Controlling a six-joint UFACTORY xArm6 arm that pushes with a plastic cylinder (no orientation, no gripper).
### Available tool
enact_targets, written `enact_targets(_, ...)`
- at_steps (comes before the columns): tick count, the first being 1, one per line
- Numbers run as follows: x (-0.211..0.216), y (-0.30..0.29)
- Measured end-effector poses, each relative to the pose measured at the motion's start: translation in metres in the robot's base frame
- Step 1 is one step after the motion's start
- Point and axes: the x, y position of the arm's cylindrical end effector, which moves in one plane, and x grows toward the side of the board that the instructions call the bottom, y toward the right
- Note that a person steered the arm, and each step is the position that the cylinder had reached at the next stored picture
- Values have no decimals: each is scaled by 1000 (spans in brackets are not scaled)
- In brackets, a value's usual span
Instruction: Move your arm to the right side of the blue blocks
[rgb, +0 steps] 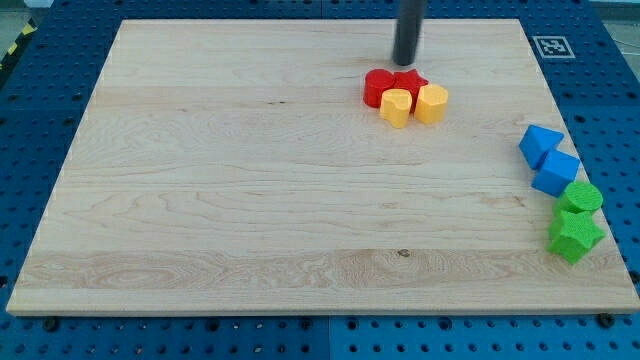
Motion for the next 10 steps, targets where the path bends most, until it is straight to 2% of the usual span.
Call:
enact_targets(1,-3,46)
enact_targets(3,-3,60)
enact_targets(4,-4,111)
enact_targets(7,-2,144)
enact_targets(8,4,179)
enact_targets(10,31,209)
